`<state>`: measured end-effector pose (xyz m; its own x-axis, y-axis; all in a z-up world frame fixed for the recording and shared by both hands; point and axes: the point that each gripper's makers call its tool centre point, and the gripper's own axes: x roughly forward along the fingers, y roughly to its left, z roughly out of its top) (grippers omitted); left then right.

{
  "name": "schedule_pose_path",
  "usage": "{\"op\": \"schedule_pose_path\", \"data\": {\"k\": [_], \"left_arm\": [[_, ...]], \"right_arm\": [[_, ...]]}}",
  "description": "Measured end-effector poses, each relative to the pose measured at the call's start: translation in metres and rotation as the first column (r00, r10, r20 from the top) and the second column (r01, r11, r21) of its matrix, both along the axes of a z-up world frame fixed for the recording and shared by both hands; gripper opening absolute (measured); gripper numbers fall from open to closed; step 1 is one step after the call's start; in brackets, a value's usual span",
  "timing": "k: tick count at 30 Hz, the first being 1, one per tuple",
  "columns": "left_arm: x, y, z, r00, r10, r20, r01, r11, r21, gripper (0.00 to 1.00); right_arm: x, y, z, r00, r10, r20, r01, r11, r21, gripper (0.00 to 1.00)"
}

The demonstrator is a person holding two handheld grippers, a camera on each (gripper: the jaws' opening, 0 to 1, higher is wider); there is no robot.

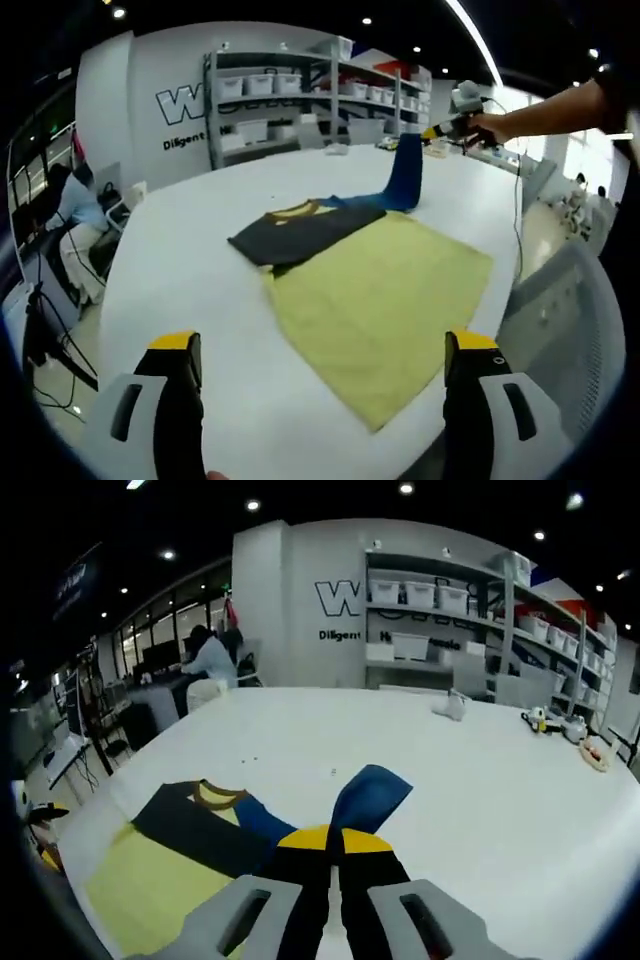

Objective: Fold the garment on the visible template until the final outline fits inside the template.

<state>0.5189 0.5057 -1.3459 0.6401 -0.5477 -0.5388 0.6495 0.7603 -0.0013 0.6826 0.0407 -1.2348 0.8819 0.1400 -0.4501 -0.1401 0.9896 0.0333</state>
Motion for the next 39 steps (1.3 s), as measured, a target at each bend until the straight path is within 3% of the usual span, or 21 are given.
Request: {"op": "schedule_pose_path", "data": {"k": [3, 6, 13, 17, 21, 28, 34, 39], "left_arm": [[0.000, 0.004, -0.004, 1.000, -0.012, 0.003, 0.012, 1.000, 0.015, 0.99], [0.002, 0.008, -0.004, 1.000, -0.005, -0.001, 0.005, 1.000, -0.012, 0.99], [0.002, 0.015, -0.015, 1.000, -0.004, -0.021, 0.004, 1.000, -0.006, 0.99], [-0.001, 0.014, -0.017, 0.999, -0.002, -0.032, 0.001, 0.999, -0.041, 0.99], [-0.006, 0.012, -0.023, 0.998, -0.055, -0.014, 0.056, 0.998, 0.020, 0.99], [-0.003, 0.011, -0.016, 0.999, -0.052, -0.003, 0.052, 0.999, -0.007, 0.98], [-0.001, 0.012, -0.010, 0.999, -0.043, 0.005, 0.043, 0.999, -0.020, 0.98], [-0.008, 0.014, -0.016, 0.999, -0.051, -0.001, 0.051, 0.999, -0.010, 0.98]], "right_arm": [[0.008, 0.020, 0.018, 0.999, 0.038, 0.027, -0.038, 0.999, -0.012, 0.00], [0.013, 0.041, 0.032, 0.997, 0.067, 0.039, -0.066, 0.997, -0.027, 0.00], [0.020, 0.091, 0.047, 0.990, 0.135, 0.039, -0.133, 0.990, -0.050, 0.00], [0.025, 0.122, 0.053, 0.985, 0.169, 0.039, -0.167, 0.985, -0.047, 0.00], [0.031, 0.156, 0.063, 0.972, 0.225, 0.070, -0.221, 0.974, -0.057, 0.00], [0.035, 0.205, 0.045, 0.960, 0.280, 0.025, -0.278, 0.959, -0.058, 0.00], [0.034, 0.231, 0.022, 0.952, 0.305, -0.018, -0.306, 0.951, -0.053, 0.00], [0.034, 0.252, 0.006, 0.944, 0.328, -0.046, -0.330, 0.942, -0.053, 0.00]]}}
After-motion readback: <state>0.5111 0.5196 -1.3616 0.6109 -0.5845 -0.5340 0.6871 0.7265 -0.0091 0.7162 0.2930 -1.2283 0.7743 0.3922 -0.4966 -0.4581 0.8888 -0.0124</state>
